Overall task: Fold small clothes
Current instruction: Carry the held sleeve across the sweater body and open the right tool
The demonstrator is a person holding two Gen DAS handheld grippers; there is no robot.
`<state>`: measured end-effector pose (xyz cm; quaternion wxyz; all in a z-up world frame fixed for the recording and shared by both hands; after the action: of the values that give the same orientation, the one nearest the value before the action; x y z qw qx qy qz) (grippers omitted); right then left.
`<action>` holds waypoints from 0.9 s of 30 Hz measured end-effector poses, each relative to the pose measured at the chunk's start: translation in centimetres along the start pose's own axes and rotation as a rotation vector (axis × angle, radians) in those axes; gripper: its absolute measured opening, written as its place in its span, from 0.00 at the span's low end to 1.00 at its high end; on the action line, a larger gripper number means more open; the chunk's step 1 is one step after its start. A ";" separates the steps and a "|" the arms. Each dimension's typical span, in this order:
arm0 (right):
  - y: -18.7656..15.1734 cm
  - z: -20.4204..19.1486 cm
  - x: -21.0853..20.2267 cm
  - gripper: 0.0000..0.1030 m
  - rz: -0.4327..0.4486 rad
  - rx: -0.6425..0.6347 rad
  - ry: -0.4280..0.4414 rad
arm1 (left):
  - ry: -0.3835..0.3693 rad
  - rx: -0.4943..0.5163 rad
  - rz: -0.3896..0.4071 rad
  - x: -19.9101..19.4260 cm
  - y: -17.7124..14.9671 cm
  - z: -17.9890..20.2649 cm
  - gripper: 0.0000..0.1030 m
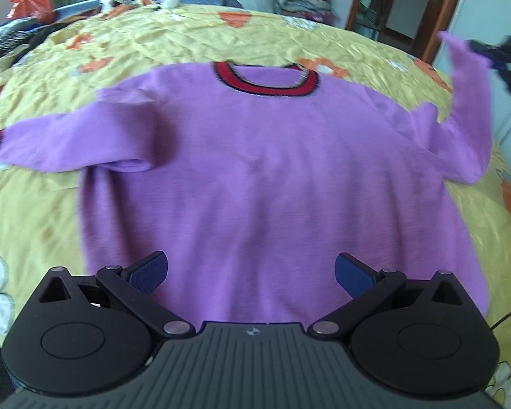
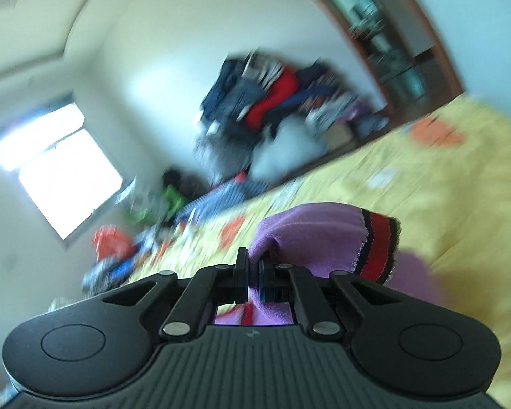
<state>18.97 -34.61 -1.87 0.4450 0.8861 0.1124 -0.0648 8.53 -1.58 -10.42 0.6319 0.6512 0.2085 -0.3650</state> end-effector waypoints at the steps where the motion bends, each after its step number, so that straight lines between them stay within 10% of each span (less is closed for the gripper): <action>1: -1.6 -1.7 1.3 0.05 -0.033 -0.039 0.002 | 0.007 -0.009 0.007 -0.3 0.0 -0.7 1.00; 12: -20.0 -11.9 9.6 0.09 -0.332 -0.433 -0.022 | 0.024 -0.158 0.007 -1.6 -1.8 -6.3 1.00; 15: -23.4 -11.6 9.5 0.49 -0.440 -0.489 -0.012 | 0.024 -0.173 0.011 -1.8 -2.1 -7.0 1.00; 17: -23.4 -12.2 7.9 0.71 -0.428 -0.508 0.035 | 0.033 -0.180 0.012 -2.0 -2.2 -7.5 1.00; 22: -19.2 -10.9 3.9 0.72 -0.373 -0.370 0.111 | 0.031 -0.221 0.022 -1.9 -2.4 -8.7 1.00; 27: -14.1 -4.5 6.3 0.71 -0.294 -0.156 -0.056 | -0.012 -0.276 0.007 -1.6 -2.9 -8.9 1.00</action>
<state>21.50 -21.95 -11.51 0.5011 0.8208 0.2328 -0.1450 7.25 7.78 -11.79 0.7180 0.5566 0.2504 -0.3346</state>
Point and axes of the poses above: each gripper's, at about its wrist camera, not at the fingertips, and x roughly the way its jaws point, z to its right, y to its top, the point moved 8 cm from there along x, roughly the way its jaws point, and after that the axes turned 7 degrees about z, right-handed, at the moved point
